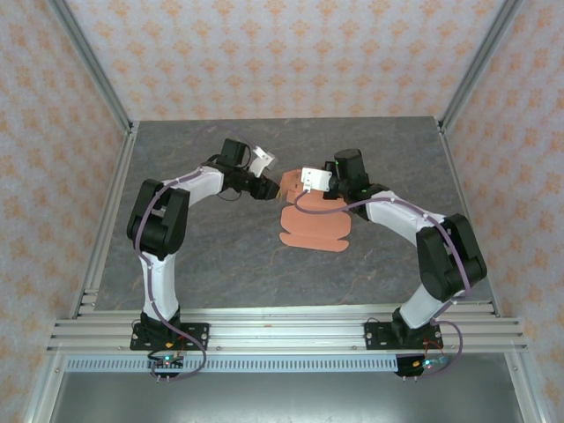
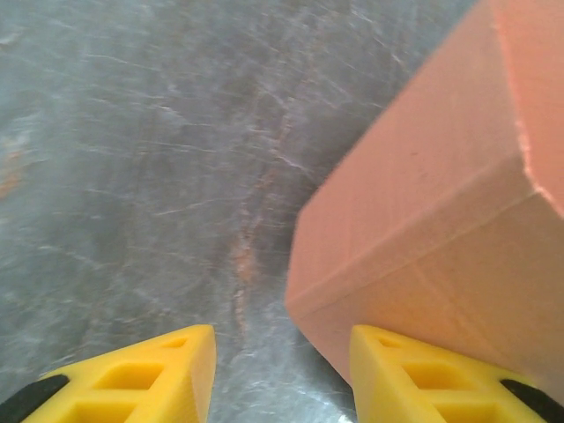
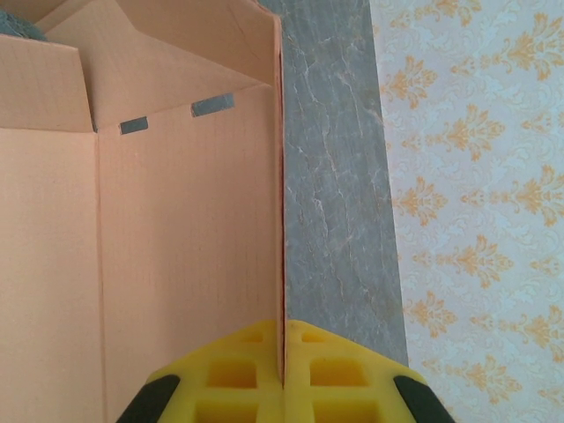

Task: Fold the paper box

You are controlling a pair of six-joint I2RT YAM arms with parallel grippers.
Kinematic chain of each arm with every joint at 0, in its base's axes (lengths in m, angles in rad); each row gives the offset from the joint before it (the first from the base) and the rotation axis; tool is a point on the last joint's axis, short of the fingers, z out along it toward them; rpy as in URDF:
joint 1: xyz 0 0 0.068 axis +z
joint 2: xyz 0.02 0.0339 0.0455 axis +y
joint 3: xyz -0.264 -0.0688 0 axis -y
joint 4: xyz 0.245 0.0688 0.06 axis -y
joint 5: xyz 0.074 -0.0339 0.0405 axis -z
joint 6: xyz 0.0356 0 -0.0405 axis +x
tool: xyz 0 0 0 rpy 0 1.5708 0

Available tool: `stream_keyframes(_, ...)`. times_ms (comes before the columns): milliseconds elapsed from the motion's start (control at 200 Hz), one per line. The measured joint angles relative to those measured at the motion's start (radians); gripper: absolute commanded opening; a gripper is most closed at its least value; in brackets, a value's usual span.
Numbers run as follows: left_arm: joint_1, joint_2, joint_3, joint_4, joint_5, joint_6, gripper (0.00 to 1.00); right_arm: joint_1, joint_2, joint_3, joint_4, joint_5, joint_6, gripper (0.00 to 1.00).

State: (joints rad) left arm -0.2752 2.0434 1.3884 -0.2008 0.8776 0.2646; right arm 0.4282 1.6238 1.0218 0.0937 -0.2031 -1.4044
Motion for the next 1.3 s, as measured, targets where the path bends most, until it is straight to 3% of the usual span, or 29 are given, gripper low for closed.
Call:
stream_keyframes(836, -0.019, 0.093, 0.161, -0.209, 0.136, 0.209, 0.45, -0.006, 0.058, -0.066, 0.188, 0.027, -0.119, 0.0)
stream_keyframes(1301, -0.019, 0.159, 0.286, -0.331, 0.148, 0.313, 0.44, -0.017, 0.072, -0.068, 0.215, 0.028, -0.15, 0.0)
